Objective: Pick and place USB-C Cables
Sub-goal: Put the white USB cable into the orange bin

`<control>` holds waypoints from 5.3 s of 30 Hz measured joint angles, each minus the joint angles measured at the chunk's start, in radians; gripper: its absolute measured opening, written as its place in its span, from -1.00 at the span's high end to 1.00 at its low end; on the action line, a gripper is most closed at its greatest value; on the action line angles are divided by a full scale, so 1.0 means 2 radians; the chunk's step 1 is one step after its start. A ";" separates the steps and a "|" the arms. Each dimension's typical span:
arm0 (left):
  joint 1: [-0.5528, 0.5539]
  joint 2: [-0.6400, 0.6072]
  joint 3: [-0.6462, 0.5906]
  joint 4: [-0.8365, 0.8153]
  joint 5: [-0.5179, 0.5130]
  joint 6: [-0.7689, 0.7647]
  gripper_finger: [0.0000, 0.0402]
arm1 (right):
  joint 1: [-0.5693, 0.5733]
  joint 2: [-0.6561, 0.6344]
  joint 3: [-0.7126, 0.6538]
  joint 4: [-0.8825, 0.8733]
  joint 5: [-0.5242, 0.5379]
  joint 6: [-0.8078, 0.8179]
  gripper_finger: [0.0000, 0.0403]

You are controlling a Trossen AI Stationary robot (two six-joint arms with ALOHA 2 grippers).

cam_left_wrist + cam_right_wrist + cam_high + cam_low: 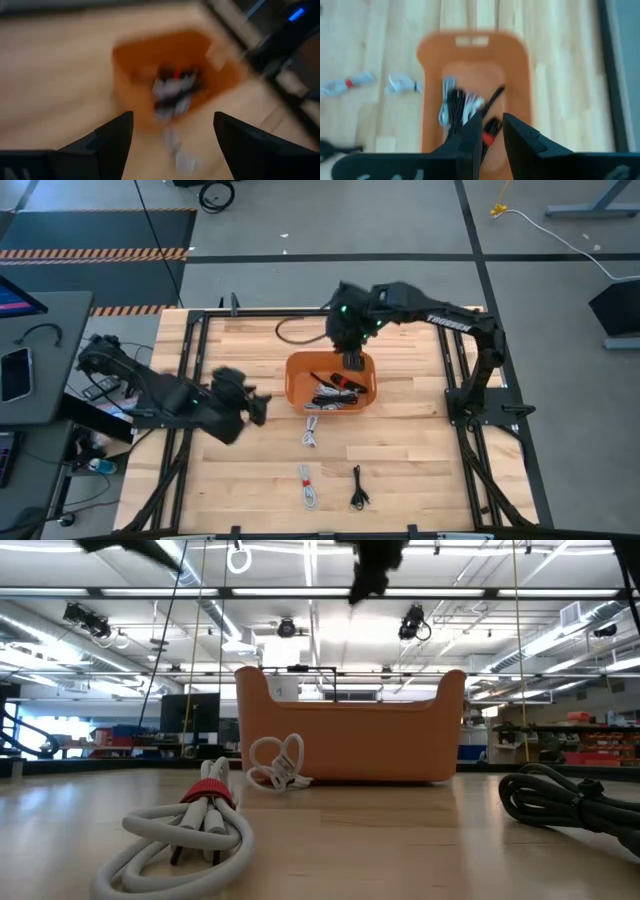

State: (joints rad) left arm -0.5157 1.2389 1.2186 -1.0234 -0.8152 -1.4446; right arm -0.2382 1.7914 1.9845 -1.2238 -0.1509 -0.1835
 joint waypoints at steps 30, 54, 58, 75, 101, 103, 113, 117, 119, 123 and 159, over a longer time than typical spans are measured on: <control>0.011 0.283 0.000 0.211 0.169 -0.206 -0.38 | -0.004 -0.001 0.166 -0.069 0.040 -0.046 0.59; 0.085 0.341 0.000 0.326 0.277 -0.083 -0.38 | -0.004 -0.001 0.166 -0.084 0.039 -0.054 0.59; 0.090 0.344 0.001 0.325 0.276 -0.081 -0.27 | -0.004 -0.001 0.166 -0.087 0.039 -0.054 0.59; 0.064 0.319 0.001 0.341 0.277 -0.036 0.95 | -0.004 -0.001 0.166 -0.092 0.040 -0.054 0.59; 0.159 0.056 0.001 0.012 0.284 0.308 0.95 | -0.004 -0.001 0.166 -0.136 0.054 0.001 0.60; 0.196 0.058 0.005 0.013 0.301 0.370 0.95 | -0.004 -0.001 0.166 -0.151 0.054 0.011 0.60; 0.312 0.132 0.149 0.007 0.329 0.646 0.95 | -0.007 -0.001 0.166 -0.174 0.054 0.060 0.60; 0.329 0.189 0.221 -0.021 0.365 0.705 0.95 | -0.009 -0.001 0.166 -0.174 0.074 0.051 0.60; 0.327 0.218 0.246 -0.050 0.373 0.724 0.95 | -0.016 -0.005 0.166 -0.174 0.122 0.035 0.61; 0.318 0.258 0.256 -0.077 0.375 0.747 0.95 | -0.055 -0.026 0.166 -0.174 0.199 0.017 0.81; 0.378 0.425 0.252 0.002 0.388 0.873 0.95 | -0.234 -0.192 0.166 -0.174 0.086 -0.009 1.00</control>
State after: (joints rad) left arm 0.2403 2.0895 1.7222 -1.0203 -0.0390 0.3006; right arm -0.7055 1.4082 2.3169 -1.5711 0.0202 -0.2020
